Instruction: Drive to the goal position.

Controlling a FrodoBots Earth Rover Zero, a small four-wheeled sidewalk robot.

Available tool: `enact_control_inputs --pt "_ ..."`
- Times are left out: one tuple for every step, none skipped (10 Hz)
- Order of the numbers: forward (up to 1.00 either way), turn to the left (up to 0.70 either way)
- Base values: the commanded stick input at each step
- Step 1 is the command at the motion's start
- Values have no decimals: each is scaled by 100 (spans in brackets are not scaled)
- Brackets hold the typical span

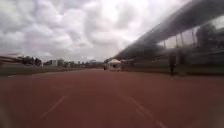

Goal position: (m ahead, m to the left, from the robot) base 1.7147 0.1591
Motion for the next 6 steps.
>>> enact_control_inputs --pt "70 0" --pt "70 0" --pt "70 0" --pt "70 0" --pt "70 0" --pt "70 0"
